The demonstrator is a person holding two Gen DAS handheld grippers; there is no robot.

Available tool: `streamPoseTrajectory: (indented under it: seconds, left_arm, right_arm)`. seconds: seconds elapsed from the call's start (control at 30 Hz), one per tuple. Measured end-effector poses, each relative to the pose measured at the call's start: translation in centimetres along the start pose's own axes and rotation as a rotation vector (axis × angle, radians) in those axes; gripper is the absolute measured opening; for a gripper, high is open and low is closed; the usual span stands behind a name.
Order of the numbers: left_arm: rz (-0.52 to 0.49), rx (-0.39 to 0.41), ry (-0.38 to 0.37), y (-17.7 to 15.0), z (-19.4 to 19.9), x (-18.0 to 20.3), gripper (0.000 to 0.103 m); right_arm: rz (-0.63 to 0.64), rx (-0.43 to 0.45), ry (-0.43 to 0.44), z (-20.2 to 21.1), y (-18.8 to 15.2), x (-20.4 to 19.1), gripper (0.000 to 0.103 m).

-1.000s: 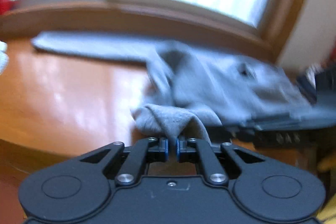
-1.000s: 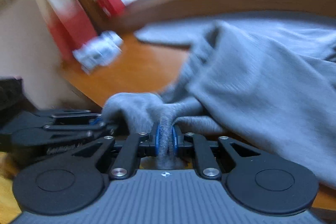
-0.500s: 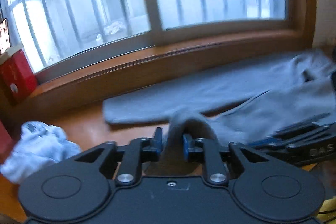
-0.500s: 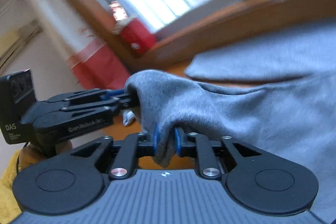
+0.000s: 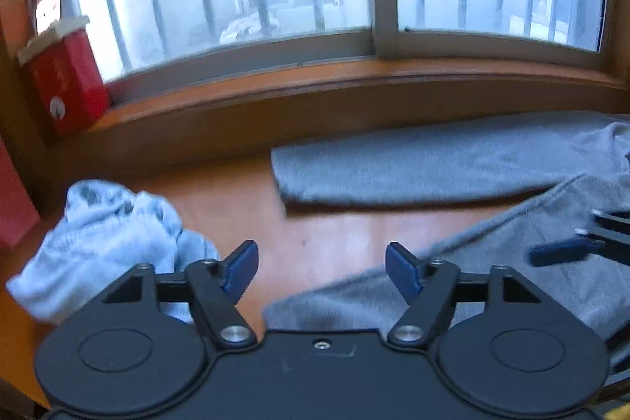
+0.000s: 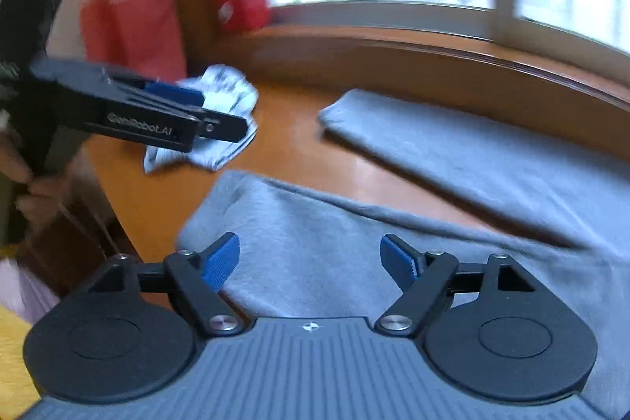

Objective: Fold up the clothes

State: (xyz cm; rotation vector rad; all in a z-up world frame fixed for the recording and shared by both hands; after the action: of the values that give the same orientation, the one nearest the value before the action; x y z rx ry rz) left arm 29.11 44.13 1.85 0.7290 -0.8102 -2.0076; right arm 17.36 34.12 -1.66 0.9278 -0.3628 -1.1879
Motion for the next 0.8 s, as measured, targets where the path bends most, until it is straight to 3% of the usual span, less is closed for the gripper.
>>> streamPoseTrajectory:
  seconds: [0.13, 0.27, 0.33, 0.37, 0.4, 0.47, 0.53, 0.63, 0.67, 0.73, 0.8]
  left_arm:
    - [0.041, -0.033, 0.063, -1.7, 0.1, -2.1, 0.079]
    - [0.121, -0.046, 0.082, -2.8, 0.6, -4.4, 0.079]
    - [0.143, -0.047, 0.093, -3.2, 0.8, -5.3, 0.079]
    - [0.148, -0.047, 0.097, -3.2, 0.9, -5.6, 0.079]
    - [0.152, -0.046, 0.098, -3.3, 0.9, -5.9, 0.079]
    - [0.158, -0.042, 0.098, -3.2, 0.7, -6.4, 0.080]
    - [0.164, -0.035, 0.096, -3.0, 0.5, -6.7, 0.080]
    - [0.149, -0.029, 0.092, -2.7, 0.0, -6.8, 0.082]
    - [0.133, -0.025, 0.092, -2.5, -0.2, -6.6, 0.082]
    - [0.103, -0.017, 0.075, -2.1, -0.7, -6.1, 0.083]
    - [0.078, -0.013, 0.038, -1.7, -1.3, -5.1, 0.083]
  right_arm:
    - [0.060, -0.066, 0.082, -4.2, -0.3, -2.0, 0.081]
    - [0.155, -0.132, 0.078, -7.7, -1.2, -3.2, 0.080]
    - [0.232, -0.156, 0.042, -8.9, -1.6, -3.9, 0.074]
    - [0.251, -0.154, 0.039, -9.2, -1.3, -4.2, 0.066]
    - [0.231, -0.153, 0.042, -9.3, -1.0, -4.1, 0.044]
    - [0.149, -0.144, 0.049, -9.6, -0.1, -3.4, 0.019]
    - [-0.050, -0.134, 0.172, -10.3, 0.8, -2.0, 0.022]
    - [-0.271, -0.104, 0.269, -10.4, 1.0, -0.2, 0.039]
    - [-0.294, -0.082, 0.263, -10.0, 1.2, 0.2, 0.047]
    - [-0.255, -0.022, 0.197, -8.3, 1.7, 0.7, 0.049]
    - [-0.221, 0.020, 0.127, -6.3, 1.9, 1.3, 0.074]
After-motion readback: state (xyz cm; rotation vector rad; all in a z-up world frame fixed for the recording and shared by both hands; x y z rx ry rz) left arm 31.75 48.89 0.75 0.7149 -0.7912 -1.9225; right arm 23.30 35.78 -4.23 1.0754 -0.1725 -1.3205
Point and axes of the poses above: each gripper's, at about its wrist camera, not at the fingertips, and z roughly against the way its jaws point, x to its right, y to its top, the point moved 6 cm from there along -z, roughly the way its jaws point, and after that the axes turned 7 degrees about y, right-handed, at the moved point
